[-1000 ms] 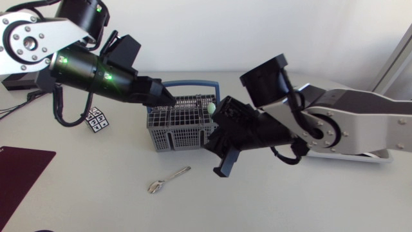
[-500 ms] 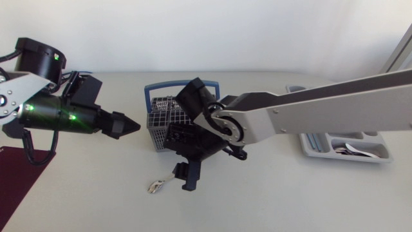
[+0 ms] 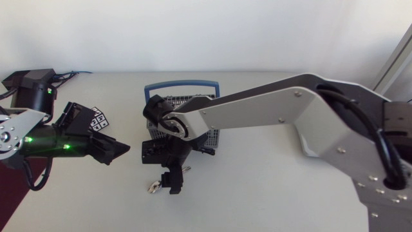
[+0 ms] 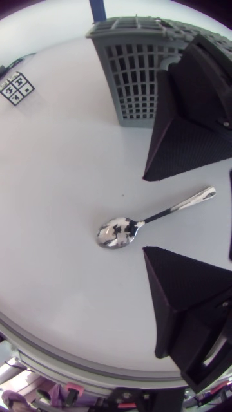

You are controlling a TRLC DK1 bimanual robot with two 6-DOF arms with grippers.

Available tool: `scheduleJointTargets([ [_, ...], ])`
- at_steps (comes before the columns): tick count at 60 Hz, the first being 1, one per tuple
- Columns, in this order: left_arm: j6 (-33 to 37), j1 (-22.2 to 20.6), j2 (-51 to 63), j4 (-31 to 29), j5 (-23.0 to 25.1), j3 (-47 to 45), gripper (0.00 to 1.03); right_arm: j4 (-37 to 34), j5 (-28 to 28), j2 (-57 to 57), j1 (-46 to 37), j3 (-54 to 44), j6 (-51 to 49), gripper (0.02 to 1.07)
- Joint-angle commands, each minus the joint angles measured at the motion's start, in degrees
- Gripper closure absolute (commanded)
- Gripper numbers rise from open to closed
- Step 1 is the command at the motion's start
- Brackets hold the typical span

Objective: Transfer all utensils from the basket to the drawer tray.

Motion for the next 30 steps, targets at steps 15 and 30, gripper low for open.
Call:
scheduleJointTargets([
  [15,2.84,1.63,-1.09,5.93,0.18,-5.91,0.26,-10.59,-0.17,8.57,0.37,10.74,-6.24,0.37],
  [30,2.93,1.72,-1.09,8.39,0.18,-7.05,0.25,-14.63,-0.26,12.00,0.55,15.14,-8.61,0.56],
])
